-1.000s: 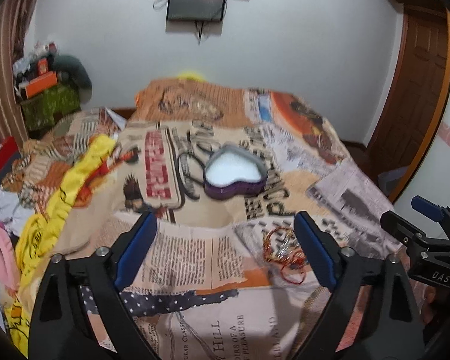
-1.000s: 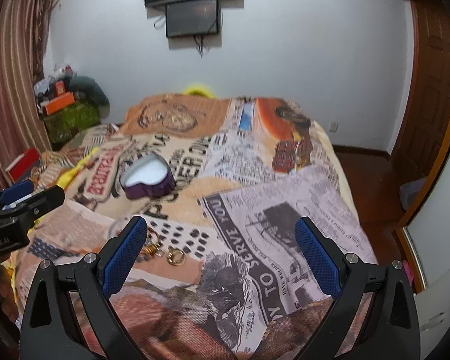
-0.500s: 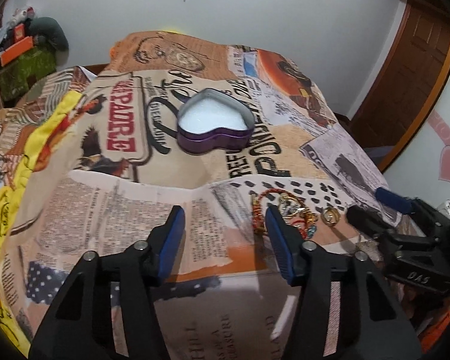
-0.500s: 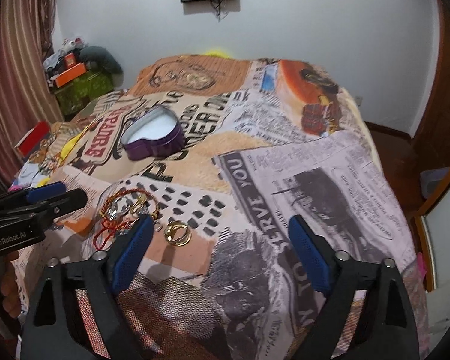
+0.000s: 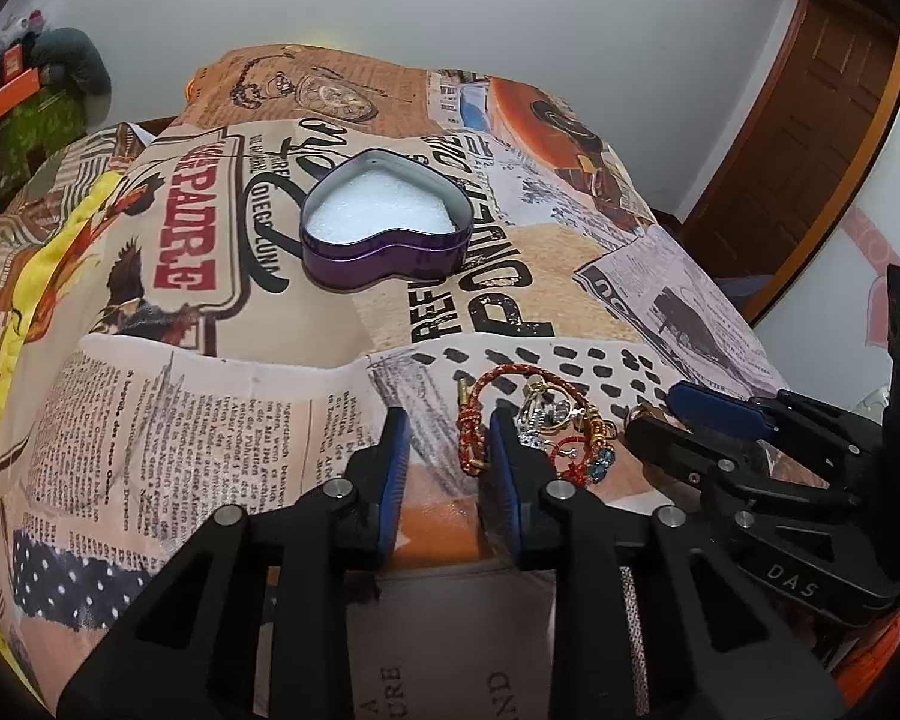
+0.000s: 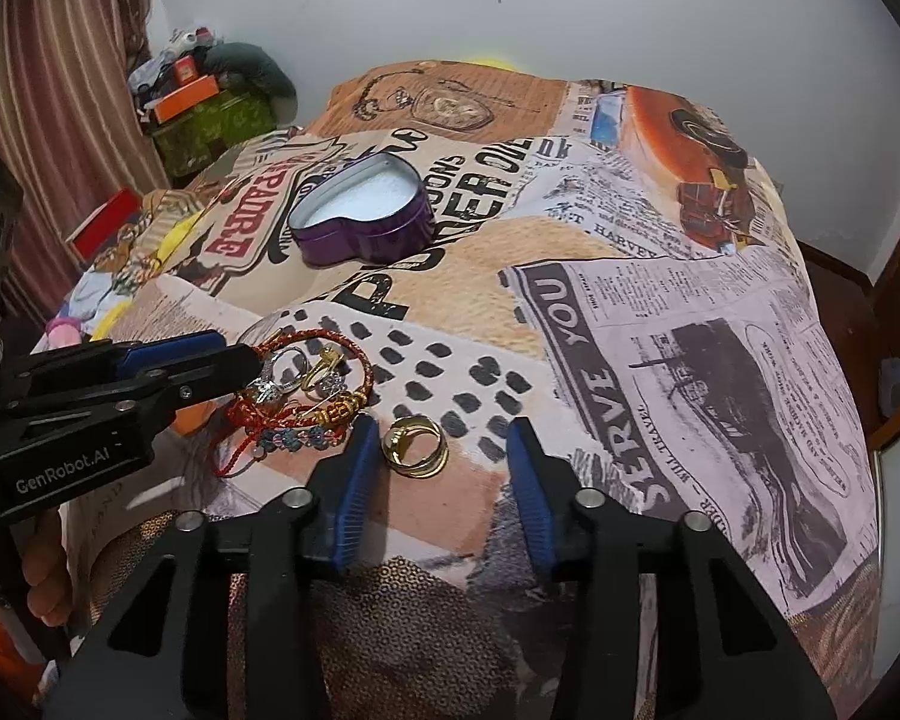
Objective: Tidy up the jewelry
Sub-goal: 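Grasp the gold-red bracelet with the left tool while the right tool grasps a gold ring, then carry bracelet and ring into the purple heart tin and open both tools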
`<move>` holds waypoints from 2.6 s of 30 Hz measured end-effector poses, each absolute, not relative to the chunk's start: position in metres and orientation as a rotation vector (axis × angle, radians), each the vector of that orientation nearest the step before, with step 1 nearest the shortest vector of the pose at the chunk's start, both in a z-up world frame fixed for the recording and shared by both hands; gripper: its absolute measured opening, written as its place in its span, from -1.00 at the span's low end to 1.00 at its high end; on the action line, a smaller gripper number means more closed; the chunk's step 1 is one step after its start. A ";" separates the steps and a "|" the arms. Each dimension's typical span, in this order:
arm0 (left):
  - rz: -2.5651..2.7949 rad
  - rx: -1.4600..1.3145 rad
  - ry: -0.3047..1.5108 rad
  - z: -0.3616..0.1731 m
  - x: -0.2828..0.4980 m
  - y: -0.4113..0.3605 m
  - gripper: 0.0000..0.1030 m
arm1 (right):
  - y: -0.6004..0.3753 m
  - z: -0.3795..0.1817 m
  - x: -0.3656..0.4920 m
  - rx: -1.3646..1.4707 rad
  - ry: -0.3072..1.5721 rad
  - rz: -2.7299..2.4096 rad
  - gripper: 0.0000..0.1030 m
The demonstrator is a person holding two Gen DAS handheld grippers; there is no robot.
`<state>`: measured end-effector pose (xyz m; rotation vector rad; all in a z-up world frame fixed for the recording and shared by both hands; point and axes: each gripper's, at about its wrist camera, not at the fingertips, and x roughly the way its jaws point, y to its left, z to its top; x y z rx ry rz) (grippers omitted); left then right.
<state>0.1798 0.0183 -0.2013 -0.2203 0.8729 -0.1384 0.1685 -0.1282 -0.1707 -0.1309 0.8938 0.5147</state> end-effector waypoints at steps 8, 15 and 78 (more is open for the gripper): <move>-0.152 -0.185 0.859 -0.202 0.181 0.009 -0.87 | -0.130 -0.170 0.169 -0.111 0.895 0.525 -0.61; -0.152 -0.183 0.815 -0.188 0.176 0.010 -0.89 | -0.133 -0.161 0.166 -0.107 0.864 0.507 -0.61; -0.070 -0.220 0.775 -0.169 0.293 0.092 -0.89 | -0.040 -0.130 0.275 -0.222 0.840 0.621 -0.61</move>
